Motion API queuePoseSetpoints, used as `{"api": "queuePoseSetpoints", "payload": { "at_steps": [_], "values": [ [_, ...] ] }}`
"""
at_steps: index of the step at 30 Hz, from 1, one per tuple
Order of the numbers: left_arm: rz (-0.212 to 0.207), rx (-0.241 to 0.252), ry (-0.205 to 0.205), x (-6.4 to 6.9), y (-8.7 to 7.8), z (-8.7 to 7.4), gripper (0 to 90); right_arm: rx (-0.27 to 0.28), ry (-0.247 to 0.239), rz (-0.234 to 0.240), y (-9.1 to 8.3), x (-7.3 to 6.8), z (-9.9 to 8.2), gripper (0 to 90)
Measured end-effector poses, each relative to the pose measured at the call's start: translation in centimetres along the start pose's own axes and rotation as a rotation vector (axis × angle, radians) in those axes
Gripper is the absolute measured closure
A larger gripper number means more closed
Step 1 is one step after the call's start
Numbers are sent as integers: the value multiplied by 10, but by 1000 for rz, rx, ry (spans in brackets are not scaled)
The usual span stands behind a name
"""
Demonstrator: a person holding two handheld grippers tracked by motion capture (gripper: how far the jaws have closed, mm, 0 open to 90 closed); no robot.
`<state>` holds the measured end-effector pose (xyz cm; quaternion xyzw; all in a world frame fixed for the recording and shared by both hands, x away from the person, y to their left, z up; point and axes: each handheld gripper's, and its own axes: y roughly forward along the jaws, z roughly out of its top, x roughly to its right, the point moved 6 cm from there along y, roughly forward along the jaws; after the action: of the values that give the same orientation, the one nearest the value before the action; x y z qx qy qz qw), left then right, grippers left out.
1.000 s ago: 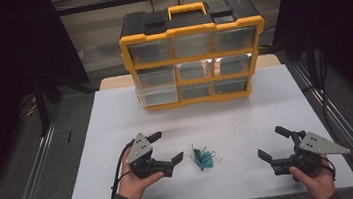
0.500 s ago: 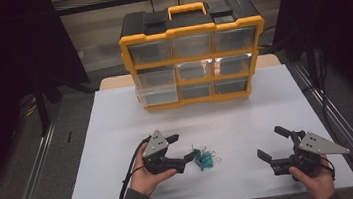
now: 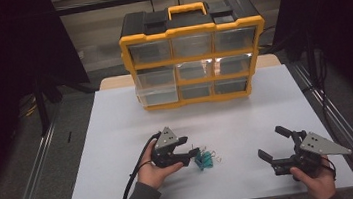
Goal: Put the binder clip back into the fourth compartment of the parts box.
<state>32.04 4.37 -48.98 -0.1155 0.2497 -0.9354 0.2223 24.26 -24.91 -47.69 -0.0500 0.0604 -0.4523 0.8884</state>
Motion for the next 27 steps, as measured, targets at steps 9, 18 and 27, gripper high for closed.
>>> {"api": "queuePoseSetpoints", "payload": {
  "at_steps": [9, 18, 27],
  "values": [
    [-13, -35, -11, 6, 6, 4, 487, 0, 2, 0, 0, 0, 0, 8],
    [-16, -67, -20, 6, 11, 1, 581, 1, 2, 0, -1, 0, 0, 8],
    [-33, -67, -26, 3, 9, 0, 706, 1, 10, -4, 0, 0, 0, 8]
  ]
}}
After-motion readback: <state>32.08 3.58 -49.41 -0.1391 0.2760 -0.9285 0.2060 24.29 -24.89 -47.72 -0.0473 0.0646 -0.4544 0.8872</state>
